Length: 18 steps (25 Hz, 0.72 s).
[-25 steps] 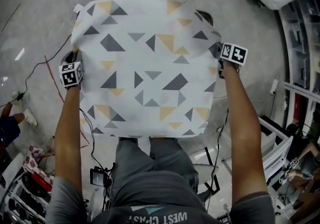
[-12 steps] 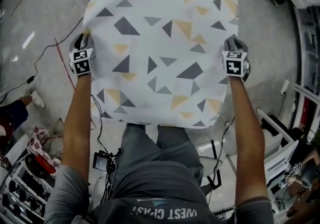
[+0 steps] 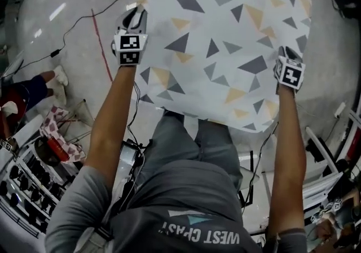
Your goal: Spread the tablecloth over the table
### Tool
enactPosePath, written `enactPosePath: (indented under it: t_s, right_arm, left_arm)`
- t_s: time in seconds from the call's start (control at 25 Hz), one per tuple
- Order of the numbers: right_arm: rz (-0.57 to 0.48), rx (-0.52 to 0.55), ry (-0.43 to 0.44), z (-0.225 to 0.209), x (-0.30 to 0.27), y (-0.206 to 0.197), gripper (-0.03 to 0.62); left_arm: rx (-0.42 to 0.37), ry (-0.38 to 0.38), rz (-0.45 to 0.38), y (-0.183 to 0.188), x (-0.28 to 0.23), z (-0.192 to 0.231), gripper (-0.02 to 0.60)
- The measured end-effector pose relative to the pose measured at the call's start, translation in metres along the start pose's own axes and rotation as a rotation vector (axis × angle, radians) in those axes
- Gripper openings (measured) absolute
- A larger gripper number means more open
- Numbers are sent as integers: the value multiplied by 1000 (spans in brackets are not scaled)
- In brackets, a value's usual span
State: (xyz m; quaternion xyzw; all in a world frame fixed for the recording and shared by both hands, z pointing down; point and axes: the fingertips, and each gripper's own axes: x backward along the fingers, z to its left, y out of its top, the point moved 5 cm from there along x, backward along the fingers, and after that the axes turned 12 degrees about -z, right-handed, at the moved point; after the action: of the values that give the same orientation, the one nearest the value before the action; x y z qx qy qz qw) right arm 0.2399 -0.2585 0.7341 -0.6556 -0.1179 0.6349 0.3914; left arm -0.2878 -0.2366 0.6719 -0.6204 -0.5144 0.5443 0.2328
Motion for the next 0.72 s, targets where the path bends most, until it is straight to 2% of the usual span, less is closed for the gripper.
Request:
enactPosePath:
  t_s: [0.24, 0.36, 0.48, 0.72]
  right_arm:
    - [-187, -125, 85, 52, 70, 53, 12]
    - [-302, -164, 153, 80, 118, 89, 11]
    - [-419, -124, 208, 113, 172, 131, 11]
    - [-642, -23, 245, 170, 288, 195, 11]
  left_arm:
    - [33, -60, -151, 71, 40, 2, 89]
    - [59, -128, -266, 116, 66, 0, 78]
    - [63, -200, -379, 159, 99, -3, 52]
    - [149, -275, -570, 231, 182, 4, 14]
